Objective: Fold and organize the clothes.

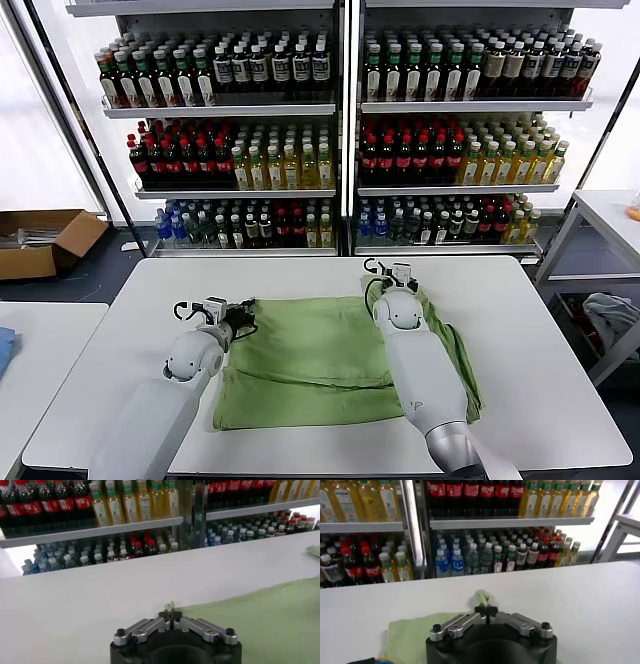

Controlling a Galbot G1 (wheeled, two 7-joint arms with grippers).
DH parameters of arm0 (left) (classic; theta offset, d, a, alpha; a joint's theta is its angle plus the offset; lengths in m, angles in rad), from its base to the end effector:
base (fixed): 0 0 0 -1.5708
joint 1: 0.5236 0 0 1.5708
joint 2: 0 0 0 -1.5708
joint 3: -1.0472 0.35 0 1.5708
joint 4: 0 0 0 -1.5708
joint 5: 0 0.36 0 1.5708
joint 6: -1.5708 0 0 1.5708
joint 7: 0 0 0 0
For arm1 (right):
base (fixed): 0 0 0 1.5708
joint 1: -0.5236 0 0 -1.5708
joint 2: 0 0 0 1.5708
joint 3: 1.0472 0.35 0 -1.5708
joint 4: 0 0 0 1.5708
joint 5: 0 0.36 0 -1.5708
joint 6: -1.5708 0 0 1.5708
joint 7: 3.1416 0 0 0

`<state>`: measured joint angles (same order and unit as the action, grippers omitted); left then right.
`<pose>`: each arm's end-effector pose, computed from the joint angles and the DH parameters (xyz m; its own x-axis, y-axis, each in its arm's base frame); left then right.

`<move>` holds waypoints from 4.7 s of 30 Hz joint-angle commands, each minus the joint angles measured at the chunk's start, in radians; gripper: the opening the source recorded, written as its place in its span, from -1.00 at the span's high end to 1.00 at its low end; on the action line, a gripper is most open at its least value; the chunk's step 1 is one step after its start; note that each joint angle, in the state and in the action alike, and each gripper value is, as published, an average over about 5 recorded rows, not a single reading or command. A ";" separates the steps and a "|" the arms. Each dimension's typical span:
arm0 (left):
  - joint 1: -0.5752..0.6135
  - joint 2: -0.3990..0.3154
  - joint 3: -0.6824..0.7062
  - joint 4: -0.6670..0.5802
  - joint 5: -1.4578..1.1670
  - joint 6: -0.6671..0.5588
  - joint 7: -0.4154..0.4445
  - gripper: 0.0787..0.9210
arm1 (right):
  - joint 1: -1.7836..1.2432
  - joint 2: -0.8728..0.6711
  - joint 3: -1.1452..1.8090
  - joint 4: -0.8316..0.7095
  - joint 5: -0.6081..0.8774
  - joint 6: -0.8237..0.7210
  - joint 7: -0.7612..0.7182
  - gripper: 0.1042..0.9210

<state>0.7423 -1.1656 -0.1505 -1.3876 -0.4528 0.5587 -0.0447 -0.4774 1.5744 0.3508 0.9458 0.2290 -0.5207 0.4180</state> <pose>0.4443 0.0452 -0.3139 -0.8232 0.1597 0.5448 0.2214 0.9739 0.0492 0.5445 0.0522 -0.3168 -0.8007 0.2278 0.5541 0.2112 0.9728 -0.0949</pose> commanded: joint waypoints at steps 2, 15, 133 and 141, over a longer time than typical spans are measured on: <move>0.006 0.004 -0.004 -0.030 -0.004 -0.058 0.005 0.98 | -0.030 -0.024 0.007 0.129 0.015 -0.005 0.002 1.00; 0.076 0.033 -0.029 -0.125 0.029 -0.096 -0.005 0.98 | -0.152 -0.114 -0.022 0.457 0.066 -0.019 0.013 1.00; 0.730 -0.193 -0.351 -0.590 0.108 -0.086 -0.053 -0.06 | -0.974 -0.257 0.080 1.264 0.098 0.078 0.045 -0.76; 0.732 -0.185 -0.361 -0.592 0.116 -0.103 -0.045 0.50 | -0.959 -0.254 0.082 1.255 0.099 0.076 0.045 -0.76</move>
<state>1.4703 -1.3493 -0.5078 -1.9827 -0.3388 0.4639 -0.0954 -1.4428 1.3200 0.4315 2.2016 0.3268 -0.4431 0.4631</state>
